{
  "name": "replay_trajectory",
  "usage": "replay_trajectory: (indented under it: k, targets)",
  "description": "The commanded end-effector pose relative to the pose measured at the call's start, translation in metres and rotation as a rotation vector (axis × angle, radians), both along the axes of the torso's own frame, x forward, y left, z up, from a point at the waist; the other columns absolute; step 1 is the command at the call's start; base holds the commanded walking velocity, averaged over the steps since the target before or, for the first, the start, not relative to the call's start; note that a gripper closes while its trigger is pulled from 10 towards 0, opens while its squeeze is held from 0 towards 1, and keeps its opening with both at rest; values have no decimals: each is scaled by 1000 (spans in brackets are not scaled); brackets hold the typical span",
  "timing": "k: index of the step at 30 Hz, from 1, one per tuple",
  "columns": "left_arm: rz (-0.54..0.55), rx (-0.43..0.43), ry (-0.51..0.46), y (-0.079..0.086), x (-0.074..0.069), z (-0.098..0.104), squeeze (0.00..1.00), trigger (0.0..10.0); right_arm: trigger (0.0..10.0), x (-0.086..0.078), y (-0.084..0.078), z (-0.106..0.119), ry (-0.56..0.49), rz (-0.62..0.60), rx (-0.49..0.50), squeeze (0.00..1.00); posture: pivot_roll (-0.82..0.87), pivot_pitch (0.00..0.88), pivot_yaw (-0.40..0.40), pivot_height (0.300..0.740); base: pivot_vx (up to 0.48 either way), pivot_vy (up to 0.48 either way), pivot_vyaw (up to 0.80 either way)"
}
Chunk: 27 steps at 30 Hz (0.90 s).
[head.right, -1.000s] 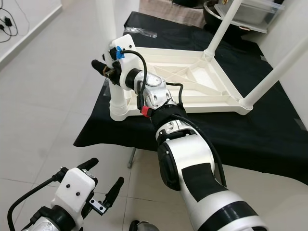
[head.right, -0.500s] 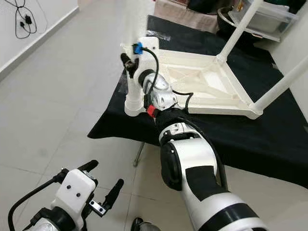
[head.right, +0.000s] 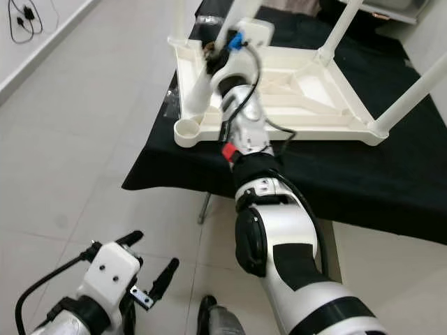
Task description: Building children table
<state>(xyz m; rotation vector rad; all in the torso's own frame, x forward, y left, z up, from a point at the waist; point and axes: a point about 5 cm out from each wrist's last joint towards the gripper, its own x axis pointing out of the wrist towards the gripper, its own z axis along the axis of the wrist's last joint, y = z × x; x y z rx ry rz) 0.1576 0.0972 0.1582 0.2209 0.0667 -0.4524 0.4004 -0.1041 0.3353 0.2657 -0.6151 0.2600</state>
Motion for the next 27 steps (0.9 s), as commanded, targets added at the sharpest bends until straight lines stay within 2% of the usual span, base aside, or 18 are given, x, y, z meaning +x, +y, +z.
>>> replay_trajectory:
  k: [1,6,13,18,19,21,24,27]
  targets:
    - [17,-2,15,0,1,-4,0,10000,10000,-6,-5,-1,-38,-12,13,0,190,200,-170,740,0,0,0]
    - [60,-14,-24,5,8,0,0,10000,10000,-17,-4,-2,-89,-1,13,0,184,191,-165,740,0,0,0]
    - [59,-4,-67,7,13,4,0,10000,10000,-21,-6,-6,-94,-35,-2,0,184,175,-166,740,351,0,0]
    - [87,-41,-110,7,19,15,0,10000,10000,-22,-7,-5,-83,-33,12,0,188,166,-172,740,394,0,0]
    - [102,-55,-124,7,22,19,0,10000,10000,-22,-7,-5,-83,-28,16,0,190,163,-174,740,401,0,0]
    - [162,-76,-255,12,36,48,0,10000,10000,-20,-8,-4,-82,-32,15,0,194,151,-178,740,384,0,0]
    - [186,-83,-305,14,42,59,0,10000,10000,-20,-8,-3,-81,-35,11,0,194,151,-178,740,379,0,0]
    - [246,-142,-431,22,55,92,0,10000,10000,-18,-10,-3,-71,-20,30,0,192,127,-175,740,0,0,0]
